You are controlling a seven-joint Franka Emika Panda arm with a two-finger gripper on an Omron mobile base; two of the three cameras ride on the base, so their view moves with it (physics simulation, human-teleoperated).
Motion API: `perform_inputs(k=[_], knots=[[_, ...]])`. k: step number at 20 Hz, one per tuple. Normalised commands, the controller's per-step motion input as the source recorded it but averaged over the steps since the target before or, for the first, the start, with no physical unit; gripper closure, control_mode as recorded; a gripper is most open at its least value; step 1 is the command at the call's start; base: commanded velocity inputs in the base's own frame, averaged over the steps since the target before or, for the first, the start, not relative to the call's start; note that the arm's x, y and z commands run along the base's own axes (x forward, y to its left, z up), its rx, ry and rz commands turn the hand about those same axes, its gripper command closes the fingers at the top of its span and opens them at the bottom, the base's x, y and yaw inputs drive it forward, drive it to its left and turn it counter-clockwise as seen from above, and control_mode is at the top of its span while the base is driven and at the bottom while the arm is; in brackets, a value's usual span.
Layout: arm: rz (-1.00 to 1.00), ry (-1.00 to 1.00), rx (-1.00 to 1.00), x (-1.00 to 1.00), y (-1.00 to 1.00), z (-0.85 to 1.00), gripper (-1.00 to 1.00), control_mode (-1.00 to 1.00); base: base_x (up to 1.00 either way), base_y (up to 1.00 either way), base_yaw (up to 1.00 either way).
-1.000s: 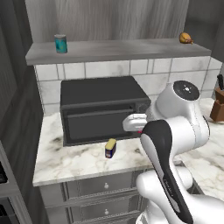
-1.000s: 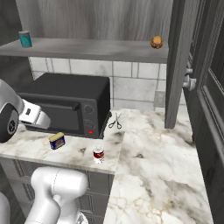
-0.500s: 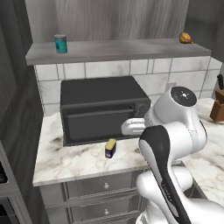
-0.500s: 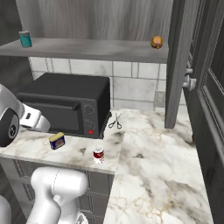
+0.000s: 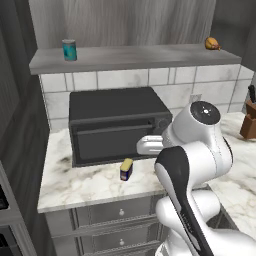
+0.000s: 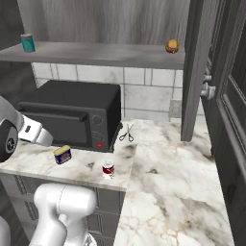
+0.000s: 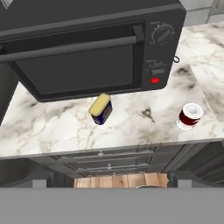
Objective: Pick the cans from the counter and place them in their designated side in the cabinet.
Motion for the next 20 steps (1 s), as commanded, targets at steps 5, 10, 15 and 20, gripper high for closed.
perform_inputs(k=[5,10,15,20], knots=[[-0.03,0.00,0.03,-0.02,0.10,0.00,-1.00,-1.00,0.00,0.00,0.00],[-0.01,0.00,0.02,-0.01,0.13,0.00,-1.00,-1.00,0.00,0.00,0.00],[-0.01,0.00,0.01,0.00,0.07,-0.02,-1.00,-1.00,0.00,0.00,0.00],[-0.01,0.00,0.02,0.00,0.03,-0.01,-1.00,-1.00,0.00,0.00,0.00]])
